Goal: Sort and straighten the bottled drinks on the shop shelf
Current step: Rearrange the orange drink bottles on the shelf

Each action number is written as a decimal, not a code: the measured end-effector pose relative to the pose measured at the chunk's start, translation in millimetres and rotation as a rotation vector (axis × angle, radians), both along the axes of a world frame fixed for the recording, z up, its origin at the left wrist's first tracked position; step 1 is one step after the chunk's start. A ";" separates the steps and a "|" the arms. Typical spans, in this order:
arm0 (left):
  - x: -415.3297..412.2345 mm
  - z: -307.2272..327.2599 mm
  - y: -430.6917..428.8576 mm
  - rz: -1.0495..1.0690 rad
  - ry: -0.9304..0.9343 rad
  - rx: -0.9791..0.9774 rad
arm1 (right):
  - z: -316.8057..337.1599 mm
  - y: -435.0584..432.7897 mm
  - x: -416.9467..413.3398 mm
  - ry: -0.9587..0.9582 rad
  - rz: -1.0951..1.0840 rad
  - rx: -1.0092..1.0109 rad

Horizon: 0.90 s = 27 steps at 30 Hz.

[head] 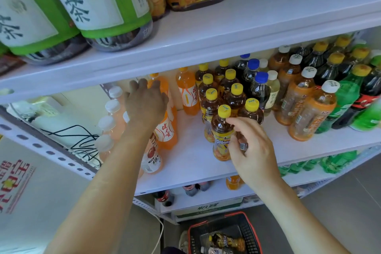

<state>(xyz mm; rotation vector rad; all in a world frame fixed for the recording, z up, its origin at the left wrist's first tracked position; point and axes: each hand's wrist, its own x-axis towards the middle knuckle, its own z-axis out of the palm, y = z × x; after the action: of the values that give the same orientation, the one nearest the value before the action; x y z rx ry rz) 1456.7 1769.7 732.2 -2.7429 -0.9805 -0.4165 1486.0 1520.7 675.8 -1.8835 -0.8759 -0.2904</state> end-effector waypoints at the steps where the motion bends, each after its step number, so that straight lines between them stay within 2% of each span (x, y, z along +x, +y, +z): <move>1: -6.0 -7.2 5.3 0.023 0.112 -0.001 | -0.4 -0.8 -2.9 -0.020 0.004 0.031; 3: -12.4 -15.3 6.5 0.014 0.197 -0.047 | -3.1 -1.6 -7.4 -0.044 0.013 0.066; 6: -14.1 -15.5 -2.2 -0.116 0.053 -0.115 | -13.4 -2.5 -14.8 0.025 0.049 0.048; 8: -23.6 -16.4 -7.4 -0.244 -0.056 -0.171 | -22.0 -0.4 -20.7 0.168 0.090 0.016; 10: -37.4 -12.2 -13.6 -0.308 -0.180 -0.257 | -30.2 3.1 -24.6 0.434 0.107 -0.060; 12: -53.6 -4.1 -19.0 -0.341 -0.323 -0.400 | -37.8 5.6 -24.7 0.825 0.143 -0.078; 15: -77.1 14.4 -27.9 -0.384 -0.544 -0.725 | -41.5 7.1 -28.0 1.343 0.243 0.067; 19: -94.1 33.8 -38.4 -0.489 -0.732 -0.996 | -49.9 5.2 -25.1 1.716 0.291 0.305; 22: -98.5 40.9 -40.0 -0.517 -0.800 -1.084 | -48.2 5.1 -26.8 1.824 0.438 0.371; 27: -100.1 39.7 -34.9 -0.421 -0.807 -1.082 | -35.2 -6.4 -30.3 1.709 0.765 0.252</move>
<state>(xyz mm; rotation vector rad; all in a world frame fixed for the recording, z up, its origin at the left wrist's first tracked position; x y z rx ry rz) 1356.6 1734.8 771.8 -3.8780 -0.9085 -1.5438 1455.6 1514.3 640.7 -0.8338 -0.2000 1.4020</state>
